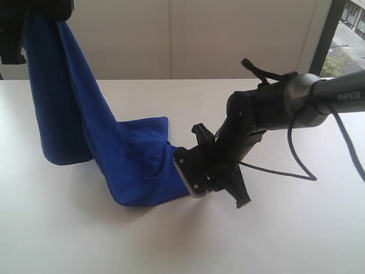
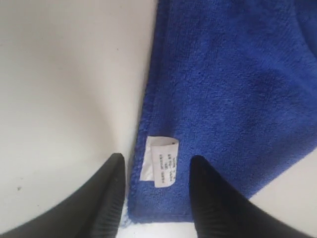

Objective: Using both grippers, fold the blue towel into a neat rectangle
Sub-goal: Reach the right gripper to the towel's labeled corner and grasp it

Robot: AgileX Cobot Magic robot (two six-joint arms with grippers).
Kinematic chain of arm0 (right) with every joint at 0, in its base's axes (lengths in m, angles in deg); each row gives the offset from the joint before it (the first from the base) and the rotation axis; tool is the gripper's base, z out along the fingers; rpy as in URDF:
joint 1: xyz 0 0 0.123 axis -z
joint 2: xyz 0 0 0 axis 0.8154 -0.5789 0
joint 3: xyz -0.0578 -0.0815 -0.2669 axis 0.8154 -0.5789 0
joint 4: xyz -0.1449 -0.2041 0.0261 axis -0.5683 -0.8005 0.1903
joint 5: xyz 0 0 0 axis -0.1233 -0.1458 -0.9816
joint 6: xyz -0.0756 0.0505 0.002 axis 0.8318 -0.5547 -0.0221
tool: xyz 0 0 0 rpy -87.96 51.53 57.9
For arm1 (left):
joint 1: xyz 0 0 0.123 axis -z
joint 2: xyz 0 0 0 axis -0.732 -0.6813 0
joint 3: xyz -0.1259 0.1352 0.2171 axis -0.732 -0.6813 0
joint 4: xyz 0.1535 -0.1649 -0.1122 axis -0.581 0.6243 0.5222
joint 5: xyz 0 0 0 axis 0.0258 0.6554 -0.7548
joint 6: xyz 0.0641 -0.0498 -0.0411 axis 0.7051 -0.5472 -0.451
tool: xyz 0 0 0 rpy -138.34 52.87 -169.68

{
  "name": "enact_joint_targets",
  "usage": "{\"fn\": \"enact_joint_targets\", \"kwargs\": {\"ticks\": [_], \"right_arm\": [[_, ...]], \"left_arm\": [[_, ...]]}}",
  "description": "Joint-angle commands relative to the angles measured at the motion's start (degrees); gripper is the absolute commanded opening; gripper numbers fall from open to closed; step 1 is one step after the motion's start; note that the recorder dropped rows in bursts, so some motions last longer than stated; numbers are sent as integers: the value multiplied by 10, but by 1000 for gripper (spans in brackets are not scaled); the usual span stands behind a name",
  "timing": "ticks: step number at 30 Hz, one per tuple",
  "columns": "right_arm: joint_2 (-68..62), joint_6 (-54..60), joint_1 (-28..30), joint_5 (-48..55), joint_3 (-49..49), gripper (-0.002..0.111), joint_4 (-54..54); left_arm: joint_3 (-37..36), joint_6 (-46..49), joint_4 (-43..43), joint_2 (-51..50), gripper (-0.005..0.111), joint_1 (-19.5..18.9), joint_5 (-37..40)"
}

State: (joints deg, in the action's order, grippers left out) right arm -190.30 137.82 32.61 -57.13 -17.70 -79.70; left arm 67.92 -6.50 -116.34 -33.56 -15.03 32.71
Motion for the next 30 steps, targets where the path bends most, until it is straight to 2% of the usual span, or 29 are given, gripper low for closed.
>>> {"fn": "enact_joint_targets", "kwargs": {"ticks": [1, 6, 14, 30], "right_arm": [[-15, 1, -2, -14, 3, 40, -4], [-28, 1, -2, -25, 4, 31, -4], [-36, -24, -2, -18, 4, 1, -4], [39, -51, -2, 24, 6, 0, -6]], "left_arm": [[5, -6, 1, 6, 0, 0, 2], [5, -6, 1, 6, 0, 0, 2], [5, -6, 1, 6, 0, 0, 4], [5, -6, 1, 6, 0, 0, 8]]}}
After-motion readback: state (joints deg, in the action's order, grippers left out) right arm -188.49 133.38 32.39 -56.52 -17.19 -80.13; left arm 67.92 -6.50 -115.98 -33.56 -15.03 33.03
